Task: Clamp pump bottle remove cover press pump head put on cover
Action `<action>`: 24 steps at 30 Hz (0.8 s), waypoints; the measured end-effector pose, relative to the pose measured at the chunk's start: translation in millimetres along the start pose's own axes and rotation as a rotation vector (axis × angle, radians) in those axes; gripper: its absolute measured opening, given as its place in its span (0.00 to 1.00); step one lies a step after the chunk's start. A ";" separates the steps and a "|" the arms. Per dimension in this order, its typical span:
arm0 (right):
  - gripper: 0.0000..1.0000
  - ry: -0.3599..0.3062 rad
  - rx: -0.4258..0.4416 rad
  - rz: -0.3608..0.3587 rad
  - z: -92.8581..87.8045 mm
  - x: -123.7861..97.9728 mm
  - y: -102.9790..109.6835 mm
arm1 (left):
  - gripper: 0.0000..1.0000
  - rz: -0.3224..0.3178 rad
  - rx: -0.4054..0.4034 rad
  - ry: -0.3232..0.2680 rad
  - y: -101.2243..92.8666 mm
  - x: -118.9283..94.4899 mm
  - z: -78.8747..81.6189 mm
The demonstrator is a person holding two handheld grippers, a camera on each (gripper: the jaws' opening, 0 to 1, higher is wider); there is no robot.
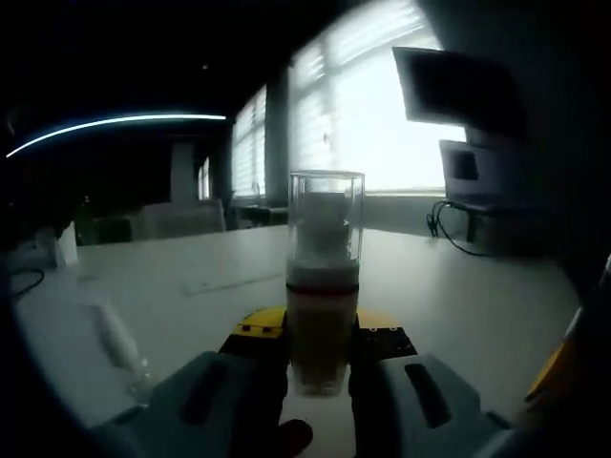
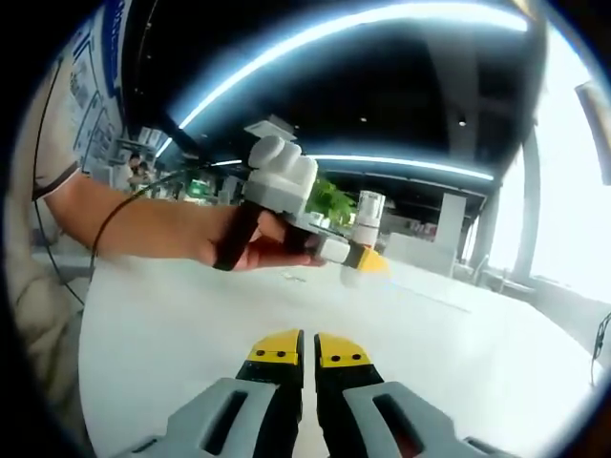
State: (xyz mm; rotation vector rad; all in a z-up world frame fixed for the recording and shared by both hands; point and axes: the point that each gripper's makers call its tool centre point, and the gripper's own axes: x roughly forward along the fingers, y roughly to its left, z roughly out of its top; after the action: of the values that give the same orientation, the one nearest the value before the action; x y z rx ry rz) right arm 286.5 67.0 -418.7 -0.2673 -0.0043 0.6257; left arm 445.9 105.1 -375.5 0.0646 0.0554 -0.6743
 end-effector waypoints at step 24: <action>0.00 0.015 -0.007 -0.010 -3.8 1.3 -2.8 | 0.14 -0.009 0.011 -0.078 1.0 -69.7 31.9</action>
State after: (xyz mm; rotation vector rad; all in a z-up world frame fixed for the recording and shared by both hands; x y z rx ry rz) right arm 289.5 64.7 -421.7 -0.2790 0.0065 0.6141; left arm 393.1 146.8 -338.7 0.0486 -0.0226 -0.6853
